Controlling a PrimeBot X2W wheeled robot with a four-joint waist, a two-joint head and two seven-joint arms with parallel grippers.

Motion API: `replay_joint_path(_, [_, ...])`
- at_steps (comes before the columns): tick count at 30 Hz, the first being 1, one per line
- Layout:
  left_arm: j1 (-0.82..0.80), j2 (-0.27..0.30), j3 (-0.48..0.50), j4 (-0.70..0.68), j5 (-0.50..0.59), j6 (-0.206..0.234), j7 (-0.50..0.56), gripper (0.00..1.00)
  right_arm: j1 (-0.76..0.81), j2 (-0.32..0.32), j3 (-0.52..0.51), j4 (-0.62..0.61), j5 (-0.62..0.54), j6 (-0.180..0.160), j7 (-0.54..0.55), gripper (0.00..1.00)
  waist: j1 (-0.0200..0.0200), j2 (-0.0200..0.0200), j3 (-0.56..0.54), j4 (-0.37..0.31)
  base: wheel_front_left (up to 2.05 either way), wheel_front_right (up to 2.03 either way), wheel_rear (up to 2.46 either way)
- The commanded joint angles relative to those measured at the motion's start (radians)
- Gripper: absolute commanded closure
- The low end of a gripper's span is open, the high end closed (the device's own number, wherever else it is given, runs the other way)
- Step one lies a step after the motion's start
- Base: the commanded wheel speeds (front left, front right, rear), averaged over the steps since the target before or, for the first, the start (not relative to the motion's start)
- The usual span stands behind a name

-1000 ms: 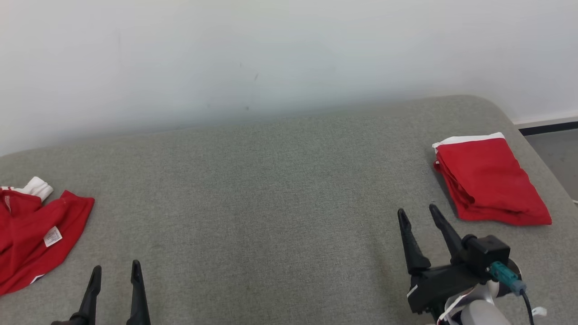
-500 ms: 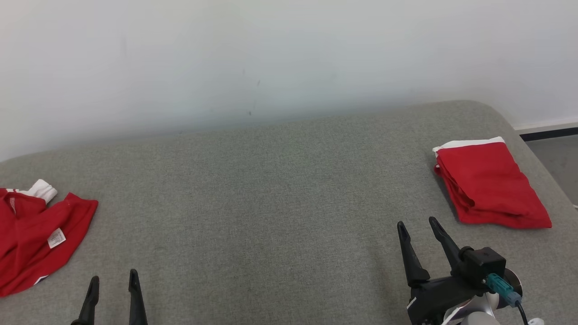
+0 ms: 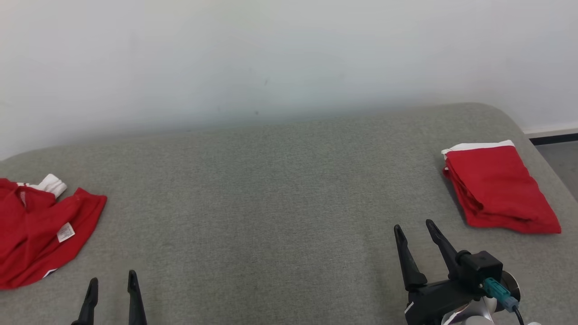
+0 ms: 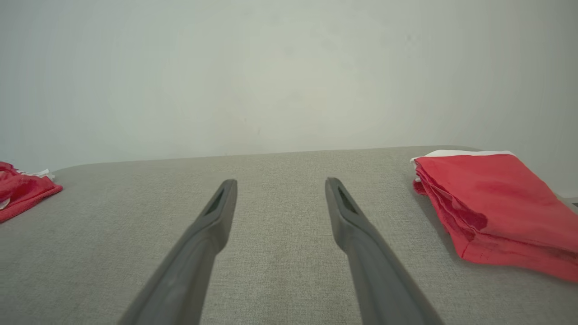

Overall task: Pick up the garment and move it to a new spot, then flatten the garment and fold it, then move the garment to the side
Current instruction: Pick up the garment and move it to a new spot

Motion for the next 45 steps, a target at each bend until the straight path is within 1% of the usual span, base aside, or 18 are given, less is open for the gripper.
replay_joint_path(1, [0.01,0.0,0.002,-0.005,0.003,0.011,-0.001,0.0,0.014,0.004,0.003,-0.004,-0.006,-0.003,0.0,0.0,-0.0001,0.0,-0.001,0.021,0.0,0.0,0.0])
replay_joint_path(4, [0.011,0.0,0.003,-0.004,0.011,0.018,-0.001,0.0,0.014,0.005,0.007,-0.013,-0.012,-0.003,0.0,0.0,-0.0001,0.0,-0.002,0.051,0.0,0.0,0.0])
replay_joint_path(11, [0.015,0.0,0.013,0.0,0.026,0.01,-0.001,0.0,0.019,0.007,0.02,-0.016,-0.01,-0.003,0.0,0.0,-0.0001,0.0,-0.01,0.149,0.0,0.0,0.0])
replay_joint_path(12, [0.015,0.0,0.013,0.0,0.026,0.01,-0.001,0.0,0.019,0.007,0.02,-0.016,-0.01,-0.003,0.0,0.0,-0.0001,0.0,-0.01,0.149,0.0,0.0,0.0])
replay_joint_path(20, [0.037,0.0,0.04,-0.006,0.039,0.0,-0.001,0.0,0.025,0.018,0.042,-0.009,-0.002,-0.003,-0.001,0.0,-0.0001,0.0,-0.026,0.273,0.0,0.0,0.0])
replay_joint_path(30, [0.071,0.0,0.068,-0.011,0.043,0.002,-0.001,0.0,0.029,0.021,0.077,0.009,-0.005,-0.003,0.0,0.0,-0.0001,0.0,-0.032,0.393,0.0,0.0,0.0])
replay_joint_path(37, [0.084,0.0,0.079,-0.014,0.034,0.0,-0.001,0.0,0.033,0.022,0.094,0.022,-0.023,-0.003,0.0,0.0,-0.0001,0.0,-0.034,0.426,0.0,0.0,0.0])
replay_joint_path(45, [0.064,0.001,0.085,0.022,0.033,-0.004,-0.001,0.0,0.033,0.024,0.097,0.026,-0.016,-0.003,0.0,0.0,-0.0001,0.0,-0.031,0.42,0.0,0.0,0.0])
